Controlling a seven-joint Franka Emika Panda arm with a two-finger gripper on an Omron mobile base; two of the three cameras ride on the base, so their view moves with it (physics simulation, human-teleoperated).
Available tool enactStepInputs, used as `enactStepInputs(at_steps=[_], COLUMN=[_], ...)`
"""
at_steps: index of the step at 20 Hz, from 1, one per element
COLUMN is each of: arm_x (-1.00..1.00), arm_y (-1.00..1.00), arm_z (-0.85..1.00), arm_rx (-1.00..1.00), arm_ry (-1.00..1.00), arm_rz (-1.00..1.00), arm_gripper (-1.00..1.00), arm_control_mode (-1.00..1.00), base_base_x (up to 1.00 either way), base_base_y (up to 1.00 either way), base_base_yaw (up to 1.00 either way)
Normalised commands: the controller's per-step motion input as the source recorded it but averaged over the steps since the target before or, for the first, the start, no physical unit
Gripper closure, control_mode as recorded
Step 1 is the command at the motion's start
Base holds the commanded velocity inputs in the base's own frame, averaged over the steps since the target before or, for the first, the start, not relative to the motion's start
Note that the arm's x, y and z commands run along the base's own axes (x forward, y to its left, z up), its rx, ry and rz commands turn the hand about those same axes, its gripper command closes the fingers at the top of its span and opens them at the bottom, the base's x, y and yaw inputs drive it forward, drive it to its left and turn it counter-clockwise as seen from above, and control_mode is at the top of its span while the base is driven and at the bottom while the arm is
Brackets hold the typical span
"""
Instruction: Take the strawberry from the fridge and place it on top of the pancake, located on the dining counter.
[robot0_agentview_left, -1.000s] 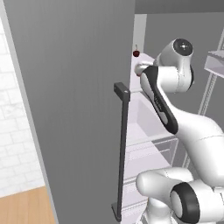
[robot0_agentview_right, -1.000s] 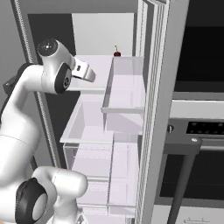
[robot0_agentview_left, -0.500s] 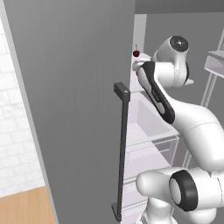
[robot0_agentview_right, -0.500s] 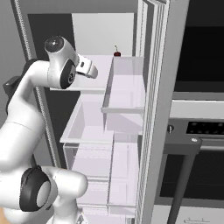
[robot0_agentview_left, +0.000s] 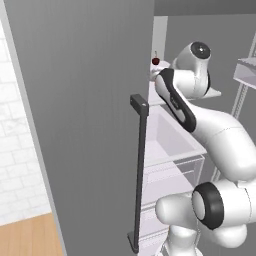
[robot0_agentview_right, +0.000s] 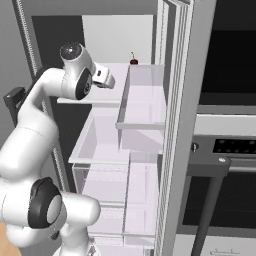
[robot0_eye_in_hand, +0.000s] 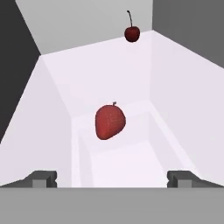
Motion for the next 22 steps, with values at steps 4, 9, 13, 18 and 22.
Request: enactStepInputs(at_steps=[4,9,13,18,22], arm_x=[0.32,0.43,0.44,0.46,0.29], arm_y=[0.0,0.0,0.0,0.0,0.0], arm_z=[-0.08,-0.16,-0.15,-0.07,-0.13], arm_rx=[0.0,0.0,0.0,0.0,0.0], arm_ry=[0.0,0.03,0.04,0.03,0.03], arm_rz=[0.02,0.02,0.01,0.0,0.01], arm_gripper=[-1.0,-1.0,-1.0,-1.0,-1.0], arm_control_mode=[-1.0,-1.0,-1.0,-1.0,-1.0], base_base_x=[0.0,0.0,0.0,0.0,0.0], base_base_y=[0.0,0.0,0.0,0.0,0.0], base_base_yaw=[0.0,0.0,0.0,0.0,0.0])
